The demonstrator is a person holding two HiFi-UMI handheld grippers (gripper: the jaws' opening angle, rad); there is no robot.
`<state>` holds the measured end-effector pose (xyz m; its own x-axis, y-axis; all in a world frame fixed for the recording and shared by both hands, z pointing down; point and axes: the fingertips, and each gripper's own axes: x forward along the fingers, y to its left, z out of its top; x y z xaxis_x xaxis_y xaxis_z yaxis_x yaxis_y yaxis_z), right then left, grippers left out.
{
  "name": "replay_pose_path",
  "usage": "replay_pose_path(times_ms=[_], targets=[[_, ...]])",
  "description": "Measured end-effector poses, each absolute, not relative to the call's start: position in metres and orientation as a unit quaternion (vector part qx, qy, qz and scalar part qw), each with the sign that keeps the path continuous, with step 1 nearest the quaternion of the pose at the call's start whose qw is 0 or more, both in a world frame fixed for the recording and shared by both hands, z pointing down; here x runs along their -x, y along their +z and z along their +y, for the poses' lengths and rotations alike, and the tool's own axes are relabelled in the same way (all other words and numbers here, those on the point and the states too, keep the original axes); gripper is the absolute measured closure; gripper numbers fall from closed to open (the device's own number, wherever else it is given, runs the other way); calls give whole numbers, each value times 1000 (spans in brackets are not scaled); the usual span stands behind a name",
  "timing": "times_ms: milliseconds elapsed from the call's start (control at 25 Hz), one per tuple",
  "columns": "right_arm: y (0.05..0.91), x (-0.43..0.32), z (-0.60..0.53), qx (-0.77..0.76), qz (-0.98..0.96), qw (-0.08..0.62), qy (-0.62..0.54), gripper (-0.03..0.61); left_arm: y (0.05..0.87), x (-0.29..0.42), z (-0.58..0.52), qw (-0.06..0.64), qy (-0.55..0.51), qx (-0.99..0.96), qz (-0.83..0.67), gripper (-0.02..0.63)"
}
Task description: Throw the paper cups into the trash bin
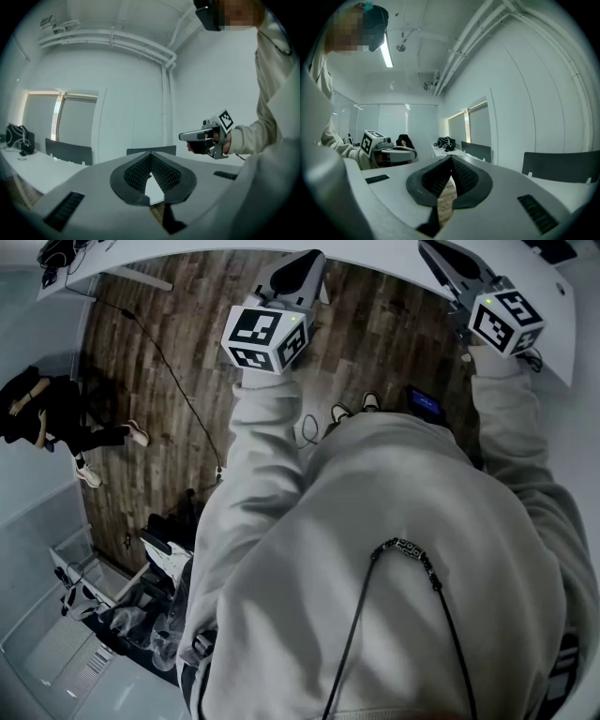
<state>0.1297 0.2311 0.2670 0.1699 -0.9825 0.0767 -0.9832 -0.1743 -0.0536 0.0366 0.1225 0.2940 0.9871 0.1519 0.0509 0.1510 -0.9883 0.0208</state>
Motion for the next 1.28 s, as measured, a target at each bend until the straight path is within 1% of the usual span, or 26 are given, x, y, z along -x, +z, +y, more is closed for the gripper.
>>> replay_pose_path(times_ms=[80, 320, 520, 960, 1160, 1280], targets=[[263, -133, 234, -774, -631, 4, 37, 559, 293, -41, 125, -7, 29, -997, 72, 619], [264, -133, 246, -763, -644, -8, 53, 559, 288, -60, 137, 6, 24, -995, 92, 618], [268, -164, 283, -772, -633, -19, 57, 560, 285, -96, 159, -14, 25, -994, 103, 618], [271, -229, 347, -778, -626, -41, 45, 559, 279, -154, 190, -18, 23, -995, 90, 618], [276, -229, 356, -781, -621, -50, 47, 559, 289, -158, 188, -12, 36, -995, 96, 618], [281, -236, 355, -783, -618, -56, 48, 559, 287, -171, 185, -19, 30, -994, 105, 618]])
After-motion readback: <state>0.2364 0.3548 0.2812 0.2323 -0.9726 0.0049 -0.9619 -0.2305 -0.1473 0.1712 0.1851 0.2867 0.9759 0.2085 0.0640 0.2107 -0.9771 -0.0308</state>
